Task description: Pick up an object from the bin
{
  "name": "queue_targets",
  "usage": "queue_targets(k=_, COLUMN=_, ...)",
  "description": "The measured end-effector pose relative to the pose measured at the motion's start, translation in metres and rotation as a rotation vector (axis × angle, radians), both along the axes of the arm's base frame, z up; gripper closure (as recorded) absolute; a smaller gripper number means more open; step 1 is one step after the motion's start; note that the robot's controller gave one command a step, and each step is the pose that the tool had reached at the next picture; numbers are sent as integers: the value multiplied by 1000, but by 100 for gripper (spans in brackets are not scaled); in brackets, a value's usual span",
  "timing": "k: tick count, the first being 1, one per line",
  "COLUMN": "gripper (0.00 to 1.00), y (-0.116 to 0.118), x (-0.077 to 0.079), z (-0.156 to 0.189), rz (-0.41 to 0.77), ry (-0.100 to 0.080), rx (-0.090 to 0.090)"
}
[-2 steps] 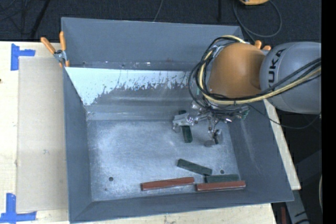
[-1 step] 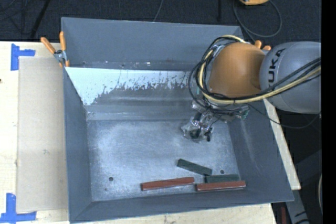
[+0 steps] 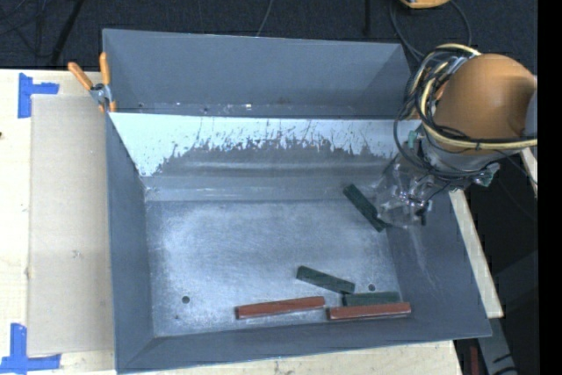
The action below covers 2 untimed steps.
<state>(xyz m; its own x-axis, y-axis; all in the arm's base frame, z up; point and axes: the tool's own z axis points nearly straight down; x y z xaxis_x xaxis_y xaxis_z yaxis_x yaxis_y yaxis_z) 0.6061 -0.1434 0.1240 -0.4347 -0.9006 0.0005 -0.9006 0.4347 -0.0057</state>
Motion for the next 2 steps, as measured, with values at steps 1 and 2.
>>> queue_targets(k=1, gripper=0, y=6, x=0, z=-2, rz=4, ry=5, rx=6)
queue_targets(k=2, gripper=0, y=53, x=-75, z=-22, rz=17, ry=15, rx=8)
